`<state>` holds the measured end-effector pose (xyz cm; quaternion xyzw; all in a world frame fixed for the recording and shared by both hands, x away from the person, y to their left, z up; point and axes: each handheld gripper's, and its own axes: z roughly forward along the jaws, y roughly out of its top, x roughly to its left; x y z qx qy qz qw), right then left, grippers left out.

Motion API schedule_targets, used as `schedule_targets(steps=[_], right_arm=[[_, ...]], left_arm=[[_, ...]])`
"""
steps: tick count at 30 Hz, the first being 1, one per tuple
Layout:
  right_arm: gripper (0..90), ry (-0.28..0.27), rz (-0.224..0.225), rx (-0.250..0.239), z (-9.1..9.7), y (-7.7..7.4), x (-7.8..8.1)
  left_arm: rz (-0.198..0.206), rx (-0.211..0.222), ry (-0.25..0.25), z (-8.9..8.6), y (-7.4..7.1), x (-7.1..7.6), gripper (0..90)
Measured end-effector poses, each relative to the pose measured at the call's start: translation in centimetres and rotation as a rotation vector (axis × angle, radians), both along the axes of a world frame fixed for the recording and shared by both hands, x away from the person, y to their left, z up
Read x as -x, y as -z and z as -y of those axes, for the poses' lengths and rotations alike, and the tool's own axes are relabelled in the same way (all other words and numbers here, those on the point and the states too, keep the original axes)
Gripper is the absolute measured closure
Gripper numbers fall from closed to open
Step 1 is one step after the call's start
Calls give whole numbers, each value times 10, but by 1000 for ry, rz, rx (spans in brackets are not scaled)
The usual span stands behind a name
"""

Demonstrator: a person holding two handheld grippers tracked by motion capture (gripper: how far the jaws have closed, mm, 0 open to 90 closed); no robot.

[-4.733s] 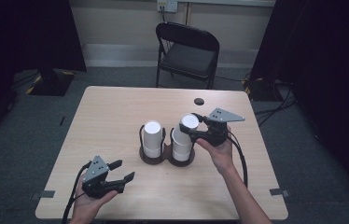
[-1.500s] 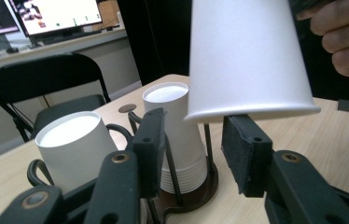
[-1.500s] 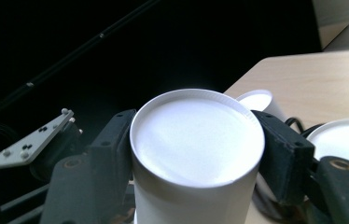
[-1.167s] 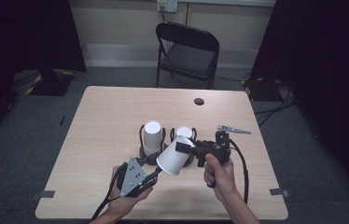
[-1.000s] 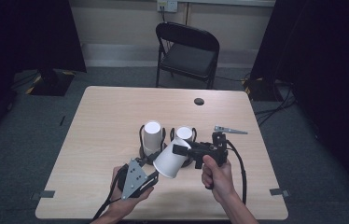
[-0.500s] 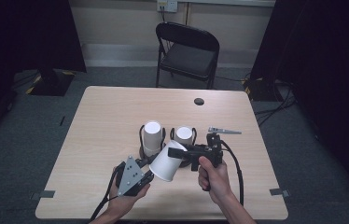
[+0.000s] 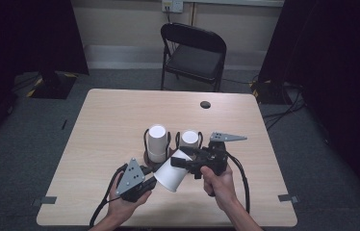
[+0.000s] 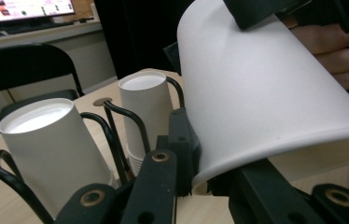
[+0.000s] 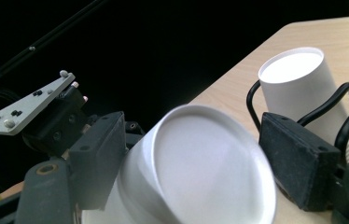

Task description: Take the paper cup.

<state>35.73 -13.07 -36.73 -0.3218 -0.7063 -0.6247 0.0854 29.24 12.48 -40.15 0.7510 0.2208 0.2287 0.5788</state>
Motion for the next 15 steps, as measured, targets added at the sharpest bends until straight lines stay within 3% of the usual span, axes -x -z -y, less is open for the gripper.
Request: schedule_targets(steps=[5, 12, 15], right_arm=[[228, 14, 34, 14, 5, -2, 2], [222, 26, 70, 24, 12, -1, 5], [222, 32, 89, 57, 15, 1, 7]], left_arm=[[-37, -34, 42, 1, -3, -1, 840], [-88, -100, 51, 8, -1, -2, 844], [-89, -168, 66, 7, -1, -1, 844]])
